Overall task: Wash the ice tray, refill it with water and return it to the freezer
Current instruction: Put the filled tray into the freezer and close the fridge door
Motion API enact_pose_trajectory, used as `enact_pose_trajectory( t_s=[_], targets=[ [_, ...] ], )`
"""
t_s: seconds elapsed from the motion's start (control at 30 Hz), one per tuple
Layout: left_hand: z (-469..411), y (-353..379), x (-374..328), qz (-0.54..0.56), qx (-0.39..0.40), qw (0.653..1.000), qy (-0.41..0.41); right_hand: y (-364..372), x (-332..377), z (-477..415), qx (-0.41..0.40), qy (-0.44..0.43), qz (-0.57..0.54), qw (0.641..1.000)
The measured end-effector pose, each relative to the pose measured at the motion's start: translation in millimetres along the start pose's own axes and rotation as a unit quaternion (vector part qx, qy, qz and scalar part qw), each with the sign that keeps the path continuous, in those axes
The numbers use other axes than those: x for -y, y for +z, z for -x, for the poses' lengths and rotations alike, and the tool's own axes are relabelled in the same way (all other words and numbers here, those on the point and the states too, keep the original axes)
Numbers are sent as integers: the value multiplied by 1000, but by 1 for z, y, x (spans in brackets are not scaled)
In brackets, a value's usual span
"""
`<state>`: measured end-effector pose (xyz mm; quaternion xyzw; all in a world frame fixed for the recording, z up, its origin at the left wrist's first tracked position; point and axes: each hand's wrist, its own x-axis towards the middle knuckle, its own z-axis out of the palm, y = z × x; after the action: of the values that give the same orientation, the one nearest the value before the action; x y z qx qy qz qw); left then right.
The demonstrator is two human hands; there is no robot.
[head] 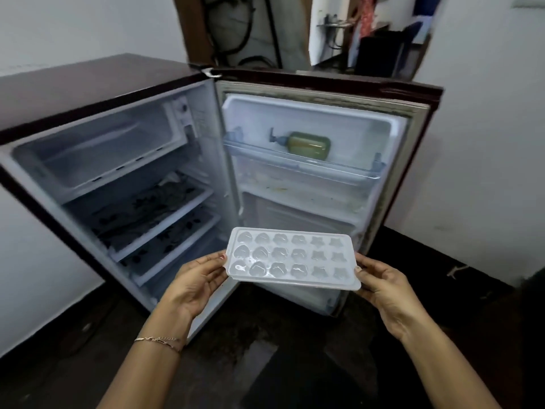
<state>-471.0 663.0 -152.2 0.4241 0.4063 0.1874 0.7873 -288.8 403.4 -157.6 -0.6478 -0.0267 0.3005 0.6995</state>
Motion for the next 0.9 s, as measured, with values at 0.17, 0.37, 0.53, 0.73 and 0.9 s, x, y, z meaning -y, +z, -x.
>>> enact_pose_trajectory(
  t_s=[0.17, 0.37, 0.53, 0.73, 0.9],
  targets=[
    [-5, -40, -20, 53, -72, 996, 22, 57, 8, -34, 59, 26, 17, 998],
    [-24, -68, -35, 99, -147, 983, 54, 113, 19, -92, 127, 35, 59, 989],
    [-45, -72, -45, 137, -207, 964, 91, 157, 34, -148, 180, 35, 84, 979],
    [-70, -72, -59, 172, -268, 939, 129, 204, 58, -199, 238, 23, 101, 966],
    [-86, -71, -68, 222, -316, 909, 159, 241, 73, -234, 285, 14, 114, 952]
  ],
)
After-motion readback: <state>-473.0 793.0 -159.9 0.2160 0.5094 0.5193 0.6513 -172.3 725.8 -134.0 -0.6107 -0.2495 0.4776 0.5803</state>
